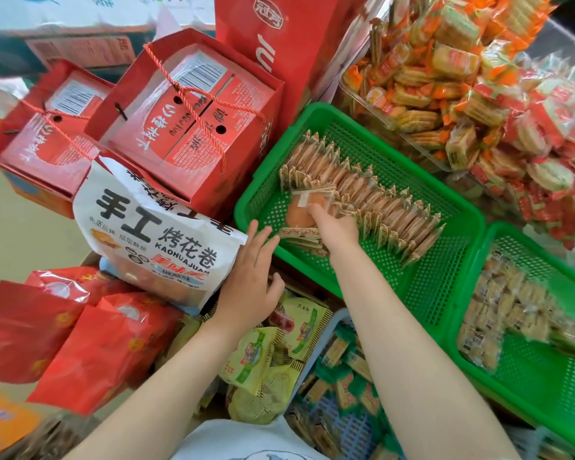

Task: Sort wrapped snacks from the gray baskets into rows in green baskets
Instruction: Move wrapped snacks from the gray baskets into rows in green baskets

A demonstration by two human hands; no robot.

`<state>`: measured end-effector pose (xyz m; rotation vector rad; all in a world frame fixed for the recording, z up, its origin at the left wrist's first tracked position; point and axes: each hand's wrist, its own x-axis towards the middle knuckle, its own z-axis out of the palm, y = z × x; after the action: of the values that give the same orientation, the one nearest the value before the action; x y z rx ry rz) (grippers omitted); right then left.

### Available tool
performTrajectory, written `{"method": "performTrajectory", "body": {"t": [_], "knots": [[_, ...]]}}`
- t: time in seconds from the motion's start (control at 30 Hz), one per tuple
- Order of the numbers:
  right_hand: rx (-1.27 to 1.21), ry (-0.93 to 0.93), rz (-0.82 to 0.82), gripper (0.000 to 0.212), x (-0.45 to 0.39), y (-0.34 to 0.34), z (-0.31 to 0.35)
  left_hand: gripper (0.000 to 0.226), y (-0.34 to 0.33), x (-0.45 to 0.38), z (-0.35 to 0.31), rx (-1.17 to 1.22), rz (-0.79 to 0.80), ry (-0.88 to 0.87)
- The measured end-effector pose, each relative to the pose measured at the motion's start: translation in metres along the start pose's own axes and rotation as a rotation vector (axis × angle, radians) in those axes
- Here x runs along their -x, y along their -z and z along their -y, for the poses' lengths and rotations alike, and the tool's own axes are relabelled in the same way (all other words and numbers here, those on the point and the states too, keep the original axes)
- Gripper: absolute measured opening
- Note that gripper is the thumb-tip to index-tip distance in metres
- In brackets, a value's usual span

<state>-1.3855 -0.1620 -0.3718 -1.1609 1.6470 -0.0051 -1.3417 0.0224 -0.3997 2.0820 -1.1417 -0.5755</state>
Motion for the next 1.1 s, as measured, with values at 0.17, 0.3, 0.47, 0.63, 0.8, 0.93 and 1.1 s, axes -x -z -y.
{"method": "performTrajectory", "body": {"t": [0.17, 0.3, 0.47, 0.63, 0.8, 0.93, 1.1], "knots": [[0.015, 0.034, -0.094, 0.101, 0.006, -0.015, -0.003, 0.057, 0.001, 0.001, -0.001, 0.028, 0.016, 0.015], [0.005, -0.014, 0.126, 0.111, -0.003, -0.019, 0.006, 0.057, 0.004, 0.001, -0.001, 0.038, 0.034, 0.011], [-0.016, -0.053, 0.183, 0.098, -0.011, -0.013, -0.004, 0.057, 0.003, 0.001, -0.002, 0.041, 0.014, 0.004], [-0.115, -0.004, 0.261, 0.108, -0.017, -0.028, 0.002, 0.059, 0.004, 0.002, -0.001, 0.049, 0.043, 0.011], [0.156, 0.0, 0.245, 0.089, -0.022, -0.028, 0.007, 0.06, 0.002, 0.002, -0.001, 0.034, 0.048, 0.025], [0.38, 0.102, 0.248, 0.085, -0.018, -0.026, 0.013, 0.062, 0.003, 0.001, 0.0, 0.006, 0.067, 0.031], [0.469, 0.215, 0.305, 0.068, 0.003, 0.011, -0.01, 0.062, 0.008, 0.0, -0.009, -0.004, 0.072, 0.081]]}}
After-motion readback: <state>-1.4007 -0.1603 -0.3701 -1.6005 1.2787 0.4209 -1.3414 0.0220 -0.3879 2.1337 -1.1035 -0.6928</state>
